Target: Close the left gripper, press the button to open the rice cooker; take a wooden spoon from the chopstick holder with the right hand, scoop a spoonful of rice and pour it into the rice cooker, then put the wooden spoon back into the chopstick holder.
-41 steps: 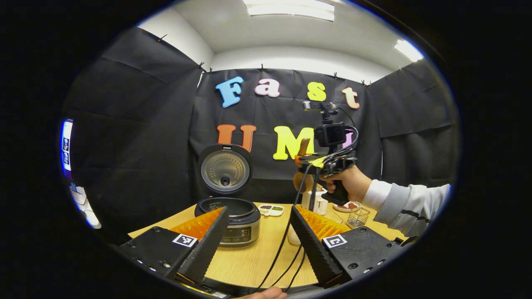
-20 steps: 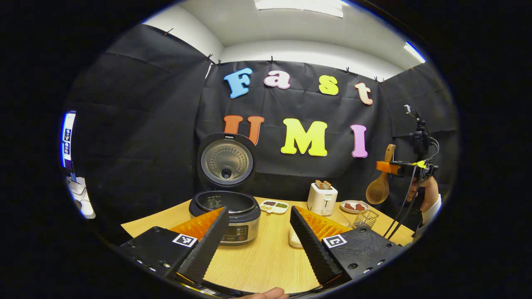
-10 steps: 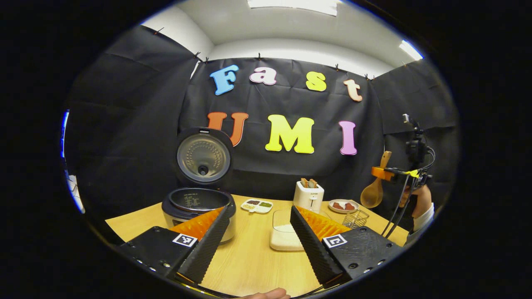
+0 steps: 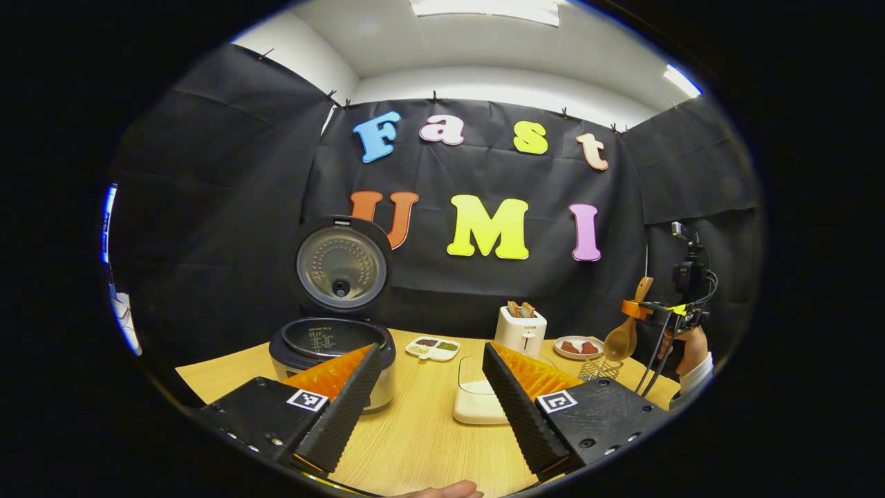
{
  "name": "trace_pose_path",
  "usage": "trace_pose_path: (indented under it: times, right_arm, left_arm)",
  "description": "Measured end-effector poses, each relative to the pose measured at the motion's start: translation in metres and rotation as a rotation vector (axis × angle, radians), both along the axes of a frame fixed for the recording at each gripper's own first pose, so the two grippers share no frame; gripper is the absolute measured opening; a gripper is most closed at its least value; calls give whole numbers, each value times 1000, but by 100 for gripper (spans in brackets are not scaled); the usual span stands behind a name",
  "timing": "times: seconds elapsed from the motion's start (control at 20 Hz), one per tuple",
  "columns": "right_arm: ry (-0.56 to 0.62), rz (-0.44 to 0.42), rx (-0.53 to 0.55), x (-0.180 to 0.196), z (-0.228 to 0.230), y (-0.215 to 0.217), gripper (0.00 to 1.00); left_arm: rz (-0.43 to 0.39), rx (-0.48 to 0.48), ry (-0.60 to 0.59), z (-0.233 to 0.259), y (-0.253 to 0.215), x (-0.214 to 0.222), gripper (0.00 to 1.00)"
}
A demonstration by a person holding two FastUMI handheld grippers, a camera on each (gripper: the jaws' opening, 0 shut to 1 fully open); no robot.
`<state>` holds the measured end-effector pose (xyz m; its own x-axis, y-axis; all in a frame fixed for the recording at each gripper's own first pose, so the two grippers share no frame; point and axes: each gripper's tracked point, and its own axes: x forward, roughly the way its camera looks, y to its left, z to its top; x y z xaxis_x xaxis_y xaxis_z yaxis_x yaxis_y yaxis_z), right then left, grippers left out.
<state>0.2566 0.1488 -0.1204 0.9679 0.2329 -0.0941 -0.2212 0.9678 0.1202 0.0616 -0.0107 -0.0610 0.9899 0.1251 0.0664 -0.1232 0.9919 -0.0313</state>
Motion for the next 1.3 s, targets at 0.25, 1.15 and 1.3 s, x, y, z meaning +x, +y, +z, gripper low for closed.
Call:
trace_pose_path:
  times: [0.25, 1.15, 1.3]
  right_arm:
    - [14, 6, 20, 8, -9, 1, 14]
    - [-83, -119, -31, -114, 51, -20, 100]
    - [-116, -117, -50, -150, 48, -18, 100]
  left_arm:
    - [-7, -11, 15, -5, 1, 4, 95]
    - [-56, 24, 11, 58, 29, 35, 94]
    - [-44, 57, 0, 85, 49, 50, 94]
